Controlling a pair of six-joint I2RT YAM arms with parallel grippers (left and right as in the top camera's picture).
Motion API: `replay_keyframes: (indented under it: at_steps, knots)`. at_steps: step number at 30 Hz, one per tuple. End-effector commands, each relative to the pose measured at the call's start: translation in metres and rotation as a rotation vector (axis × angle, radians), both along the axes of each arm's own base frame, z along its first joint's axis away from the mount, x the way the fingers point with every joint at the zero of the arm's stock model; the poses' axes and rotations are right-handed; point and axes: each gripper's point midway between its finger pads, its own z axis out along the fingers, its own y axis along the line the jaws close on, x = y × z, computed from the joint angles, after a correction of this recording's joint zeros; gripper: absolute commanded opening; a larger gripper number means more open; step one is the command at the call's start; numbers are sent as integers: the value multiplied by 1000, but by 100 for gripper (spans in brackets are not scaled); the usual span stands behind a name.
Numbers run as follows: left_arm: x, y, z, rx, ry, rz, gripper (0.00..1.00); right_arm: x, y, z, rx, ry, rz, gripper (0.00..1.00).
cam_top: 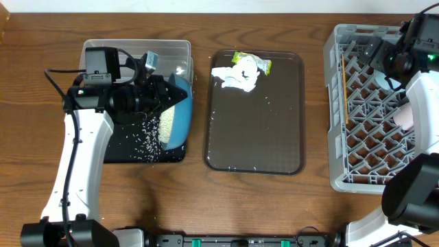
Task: Sort waste into correct bins and load items into the dishwasher rack
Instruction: 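Tilt the blue bowl to pour the rice onto the black tray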
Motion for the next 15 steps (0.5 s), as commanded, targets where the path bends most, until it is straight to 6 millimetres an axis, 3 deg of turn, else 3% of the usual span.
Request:
replay_keyframes:
  at_steps: [1, 15]
  knots:
    - [-5, -1, 13, -49, -34, -29, 6, -2, -4, 8, -4, -16, -17, 99]
    - [-5, 30, 22, -128, -33, 34, 6, -2, -4, 8, -4, -16, -17, 99]
